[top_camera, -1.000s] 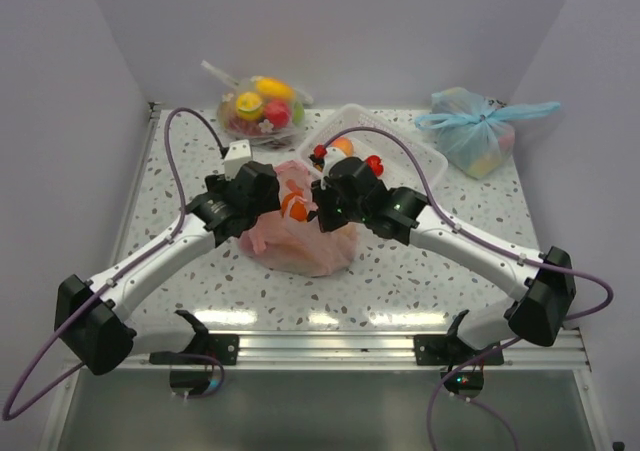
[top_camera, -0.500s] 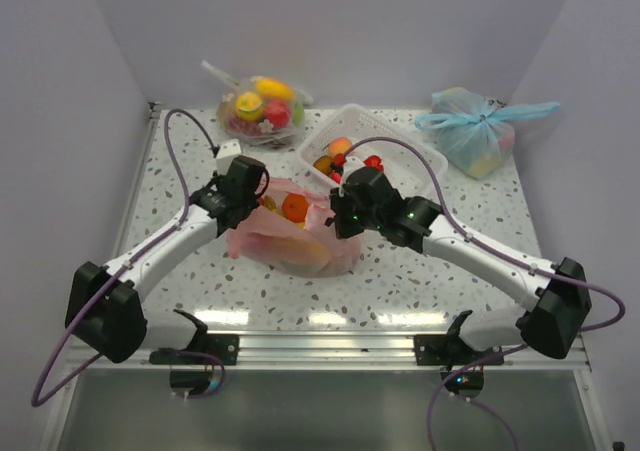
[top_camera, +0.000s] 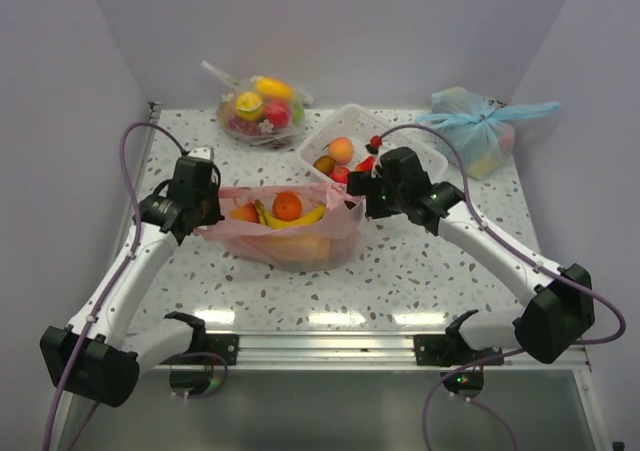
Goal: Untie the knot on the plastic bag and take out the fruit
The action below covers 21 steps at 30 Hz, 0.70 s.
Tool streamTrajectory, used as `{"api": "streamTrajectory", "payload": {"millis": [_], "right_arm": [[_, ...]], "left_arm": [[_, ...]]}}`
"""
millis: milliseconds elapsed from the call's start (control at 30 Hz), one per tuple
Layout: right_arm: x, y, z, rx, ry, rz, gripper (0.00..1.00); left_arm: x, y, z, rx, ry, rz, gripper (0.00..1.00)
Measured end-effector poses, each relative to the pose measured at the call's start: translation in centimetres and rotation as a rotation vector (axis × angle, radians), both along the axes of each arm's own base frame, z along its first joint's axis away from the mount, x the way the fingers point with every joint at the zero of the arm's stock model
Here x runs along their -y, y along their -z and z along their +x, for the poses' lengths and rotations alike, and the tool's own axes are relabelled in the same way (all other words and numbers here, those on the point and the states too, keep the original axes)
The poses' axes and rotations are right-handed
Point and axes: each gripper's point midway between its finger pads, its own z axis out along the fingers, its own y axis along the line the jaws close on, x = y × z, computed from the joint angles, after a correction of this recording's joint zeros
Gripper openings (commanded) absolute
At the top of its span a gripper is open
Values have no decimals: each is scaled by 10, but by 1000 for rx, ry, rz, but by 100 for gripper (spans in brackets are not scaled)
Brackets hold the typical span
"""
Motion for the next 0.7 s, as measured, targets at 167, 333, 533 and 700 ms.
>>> {"api": "streamTrajectory", "payload": {"millis": [167, 333, 533, 700], "right_arm": [[-3, -62, 16, 92, -62, -11, 99], [-18, -156, 28, 254, -142, 55, 99], [-34, -221, 35, 368, -210, 111, 91], [-75, -226, 21, 378, -330, 105, 68]], "left_arm": [[5, -25, -8, -20, 37, -34, 0], [9, -61, -3, 16, 56, -51, 0], [10, -73, -2, 7, 59, -52, 0], [12, -69, -3, -15, 66, -56, 0]]}}
